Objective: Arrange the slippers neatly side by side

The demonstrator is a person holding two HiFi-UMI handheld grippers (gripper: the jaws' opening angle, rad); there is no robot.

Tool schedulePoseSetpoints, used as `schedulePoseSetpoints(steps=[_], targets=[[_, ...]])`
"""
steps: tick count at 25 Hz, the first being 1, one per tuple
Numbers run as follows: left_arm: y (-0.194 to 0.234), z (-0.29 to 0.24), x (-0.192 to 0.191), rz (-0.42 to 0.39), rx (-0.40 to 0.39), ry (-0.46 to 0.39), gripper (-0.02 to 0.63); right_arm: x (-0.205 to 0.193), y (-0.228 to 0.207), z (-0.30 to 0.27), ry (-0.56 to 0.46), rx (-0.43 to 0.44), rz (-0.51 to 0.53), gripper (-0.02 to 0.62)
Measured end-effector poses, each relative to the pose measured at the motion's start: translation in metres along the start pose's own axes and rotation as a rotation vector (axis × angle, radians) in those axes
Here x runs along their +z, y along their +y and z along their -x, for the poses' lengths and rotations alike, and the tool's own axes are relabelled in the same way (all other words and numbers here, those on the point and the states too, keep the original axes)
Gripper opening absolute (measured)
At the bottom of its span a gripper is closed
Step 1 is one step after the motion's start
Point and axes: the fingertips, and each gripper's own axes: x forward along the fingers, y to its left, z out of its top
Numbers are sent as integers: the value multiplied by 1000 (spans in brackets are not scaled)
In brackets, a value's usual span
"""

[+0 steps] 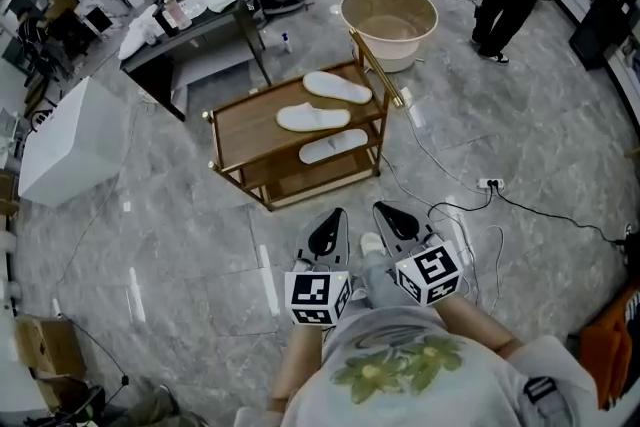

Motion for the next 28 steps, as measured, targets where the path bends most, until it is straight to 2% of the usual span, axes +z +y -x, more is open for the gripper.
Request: schedulePoseSetpoints(steps=[16,28], targets=[[38,-99,24,-26,10,26,15,28,-69,-86,3,41,-3,6],[61,-140,41,-26,99,15,15,38,-109,-123,14,105,31,6]])
